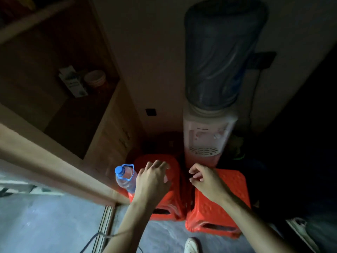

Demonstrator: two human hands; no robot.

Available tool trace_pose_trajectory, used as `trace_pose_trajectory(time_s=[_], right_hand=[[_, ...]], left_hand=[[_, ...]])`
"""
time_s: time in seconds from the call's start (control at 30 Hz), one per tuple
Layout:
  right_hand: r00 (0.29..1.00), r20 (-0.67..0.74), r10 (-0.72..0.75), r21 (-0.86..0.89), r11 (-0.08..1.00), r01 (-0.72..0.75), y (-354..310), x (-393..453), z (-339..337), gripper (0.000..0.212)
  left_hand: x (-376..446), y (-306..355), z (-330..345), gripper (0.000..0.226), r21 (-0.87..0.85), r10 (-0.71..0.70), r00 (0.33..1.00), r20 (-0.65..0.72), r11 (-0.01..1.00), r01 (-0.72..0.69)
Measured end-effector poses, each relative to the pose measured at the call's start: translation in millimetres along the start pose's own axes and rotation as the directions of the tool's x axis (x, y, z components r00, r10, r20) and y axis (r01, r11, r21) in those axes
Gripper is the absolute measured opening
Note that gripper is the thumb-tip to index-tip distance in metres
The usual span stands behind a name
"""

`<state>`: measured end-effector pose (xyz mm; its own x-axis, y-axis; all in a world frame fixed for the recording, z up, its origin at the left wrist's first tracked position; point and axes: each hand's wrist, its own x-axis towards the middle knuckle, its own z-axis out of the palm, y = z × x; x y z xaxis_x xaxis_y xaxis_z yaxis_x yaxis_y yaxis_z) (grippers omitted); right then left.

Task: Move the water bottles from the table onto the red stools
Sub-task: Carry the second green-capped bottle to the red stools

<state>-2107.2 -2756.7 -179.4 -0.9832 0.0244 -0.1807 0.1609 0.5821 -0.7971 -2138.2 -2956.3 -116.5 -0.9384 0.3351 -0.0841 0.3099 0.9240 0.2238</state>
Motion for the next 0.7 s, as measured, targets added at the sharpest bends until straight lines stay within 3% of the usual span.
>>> trace_pose_trajectory(time_s=[0.2, 0.3, 0.37, 0.5, 0.7], right_hand=[[0.983, -0.183, -0.004, -0.269, 0.962, -0.046, -37.8, -91.5, -40.4, 0.02], [0.97, -0.243, 0.005, -0.525, 0.84, -0.136, -51.6, -143.9, -47.1, 0.025], [0.961, -0.271, 0.052, -0.605, 0.768, -0.212, -54.6, -178.7, -44.7, 0.027], [0.918, -0.361, 0.162, -0.643, 0.67, -0.371, -48.7, -248.0, -38.8, 0.03], [0.766, -0.531, 0.363, -0.473, 0.624, -0.623, -22.9, -350.4, -37.8, 0.033]], left_hand=[[-38.2, 35.3, -31.9, 0.042, 0.049, 0.162, 0.983, -0.088, 0.986, -0.158], [-65.5, 50.4, -28.9, 0.04, 0.079, 0.252, 0.967, -0.043, 0.965, -0.249], [-88.1, 60.0, -22.1, 0.037, 0.066, 0.309, 0.951, -0.025, 0.95, -0.307], [-128.9, 84.9, -10.0, 0.035, 0.065, 0.437, 0.899, 0.03, 0.897, -0.438], [-174.3, 133.9, -1.1, 0.038, 0.057, 0.655, 0.75, 0.092, 0.748, -0.661]])
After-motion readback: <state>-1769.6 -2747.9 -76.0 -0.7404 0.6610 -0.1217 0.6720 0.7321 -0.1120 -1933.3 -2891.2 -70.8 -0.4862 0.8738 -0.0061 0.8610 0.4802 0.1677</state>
